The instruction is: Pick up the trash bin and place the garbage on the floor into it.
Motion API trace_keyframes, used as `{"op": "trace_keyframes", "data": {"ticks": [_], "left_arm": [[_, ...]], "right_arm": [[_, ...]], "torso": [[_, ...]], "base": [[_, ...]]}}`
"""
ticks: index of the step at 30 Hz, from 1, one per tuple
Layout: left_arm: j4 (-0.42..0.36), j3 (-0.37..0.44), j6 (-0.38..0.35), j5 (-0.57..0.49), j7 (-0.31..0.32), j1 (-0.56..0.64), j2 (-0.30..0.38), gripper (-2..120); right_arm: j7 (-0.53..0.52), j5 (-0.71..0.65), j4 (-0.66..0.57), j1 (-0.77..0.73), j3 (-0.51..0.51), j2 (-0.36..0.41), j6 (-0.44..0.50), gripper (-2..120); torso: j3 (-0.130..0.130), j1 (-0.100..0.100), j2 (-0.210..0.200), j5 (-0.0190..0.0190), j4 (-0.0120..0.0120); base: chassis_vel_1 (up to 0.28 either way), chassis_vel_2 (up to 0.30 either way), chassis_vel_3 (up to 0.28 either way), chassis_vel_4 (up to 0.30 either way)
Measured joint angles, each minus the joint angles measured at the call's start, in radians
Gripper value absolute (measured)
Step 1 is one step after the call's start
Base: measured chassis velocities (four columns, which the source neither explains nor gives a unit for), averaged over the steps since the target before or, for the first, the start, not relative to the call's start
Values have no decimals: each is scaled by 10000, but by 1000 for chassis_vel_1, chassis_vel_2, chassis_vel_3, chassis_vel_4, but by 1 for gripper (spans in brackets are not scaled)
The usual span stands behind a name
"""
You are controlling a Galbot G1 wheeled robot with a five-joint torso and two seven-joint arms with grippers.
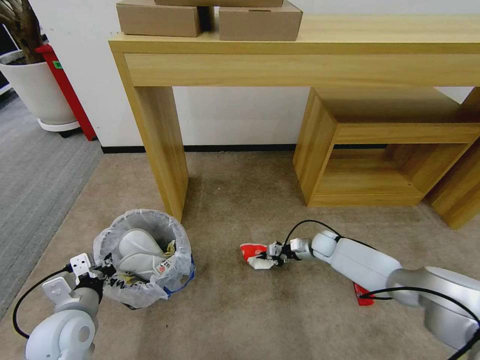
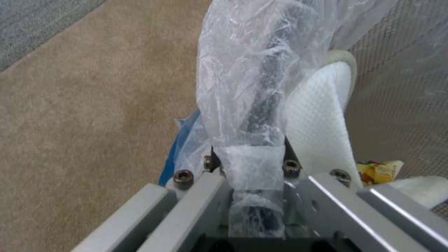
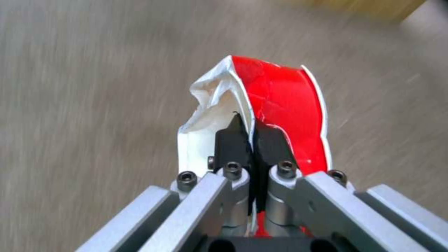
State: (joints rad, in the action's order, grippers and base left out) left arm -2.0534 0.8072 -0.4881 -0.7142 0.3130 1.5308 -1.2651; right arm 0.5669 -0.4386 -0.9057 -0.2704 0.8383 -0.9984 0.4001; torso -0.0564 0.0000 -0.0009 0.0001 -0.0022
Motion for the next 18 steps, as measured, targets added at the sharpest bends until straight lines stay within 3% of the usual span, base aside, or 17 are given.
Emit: {"op": "trace_keyframes", "data": {"ticks": [3,5,6,9,18], "left_arm": [[-6,0,-65,-24,21,-4,42,1],[-65,-9,-146,-65,42,-7,83,1],[-65,-9,-146,-65,42,-7,83,1],[-180,-41,-280,-127,84,-11,130,1],[-609,-31,-586,-360,219,52,239,1]], "right_arm": [[-246,-453,-1022,-156,-511,425,-150,0],[-400,-842,-2389,-423,-1339,872,-339,0],[-400,-842,-2389,-423,-1339,872,-339,0],[-515,-1526,-4535,-586,-2251,1583,-594,0],[-592,-3228,-7524,-10,-2909,2465,-968,0]], "torso": [[0,1,0,1,1],[-1,0,0,0,0],[-1,0,0,0,0],[1,0,0,-3,2],[1,0,0,-4,1]], "base": [[0,0,0,0],[0,0,0,0],[0,0,0,0],[0,0,0,0],[0,0,0,0]]}}
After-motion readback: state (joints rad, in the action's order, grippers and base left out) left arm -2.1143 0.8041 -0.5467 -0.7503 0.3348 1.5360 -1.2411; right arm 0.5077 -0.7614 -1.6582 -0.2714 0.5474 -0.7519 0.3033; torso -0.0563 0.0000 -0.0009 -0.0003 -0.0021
